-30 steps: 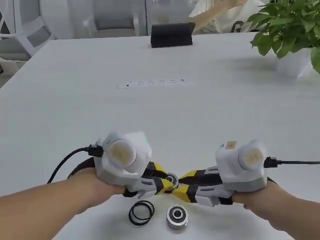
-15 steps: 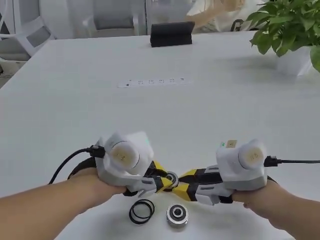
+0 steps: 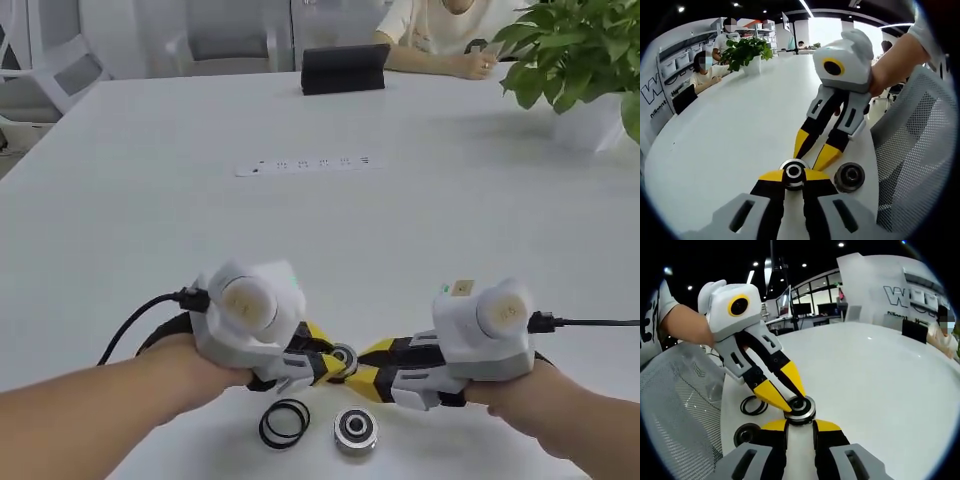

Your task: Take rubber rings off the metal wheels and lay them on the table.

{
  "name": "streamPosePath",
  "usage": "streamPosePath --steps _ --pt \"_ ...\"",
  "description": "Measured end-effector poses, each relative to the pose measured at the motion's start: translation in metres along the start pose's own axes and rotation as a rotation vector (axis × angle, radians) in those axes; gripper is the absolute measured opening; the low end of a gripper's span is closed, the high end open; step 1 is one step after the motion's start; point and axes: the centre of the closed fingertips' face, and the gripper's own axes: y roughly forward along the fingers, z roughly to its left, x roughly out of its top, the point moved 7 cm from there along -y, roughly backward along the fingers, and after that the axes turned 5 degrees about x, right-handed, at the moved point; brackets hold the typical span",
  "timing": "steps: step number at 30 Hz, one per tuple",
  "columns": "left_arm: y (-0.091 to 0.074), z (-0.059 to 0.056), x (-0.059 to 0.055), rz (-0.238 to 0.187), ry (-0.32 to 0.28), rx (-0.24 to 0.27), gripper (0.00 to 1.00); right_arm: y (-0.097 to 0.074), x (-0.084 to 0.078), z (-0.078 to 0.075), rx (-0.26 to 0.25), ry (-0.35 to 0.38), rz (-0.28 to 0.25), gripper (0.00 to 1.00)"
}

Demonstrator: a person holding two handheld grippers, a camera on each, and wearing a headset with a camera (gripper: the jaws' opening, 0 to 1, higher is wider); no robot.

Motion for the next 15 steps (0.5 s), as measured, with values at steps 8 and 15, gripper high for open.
streamPosePath --steps 8,15 --pt "0.0009 0.0011 -0.0006 0.002 -0.035 -0.01 0.08 -0.0001 -0.0003 -0.0003 0.0 0.0 -0.001 0.17" --pt "0.0011 0.0019 -0.0013 0.003 -0.056 -0.026 0.08 0.0001 -0.0004 -0.0003 0.001 0.001 0.0 0.17"
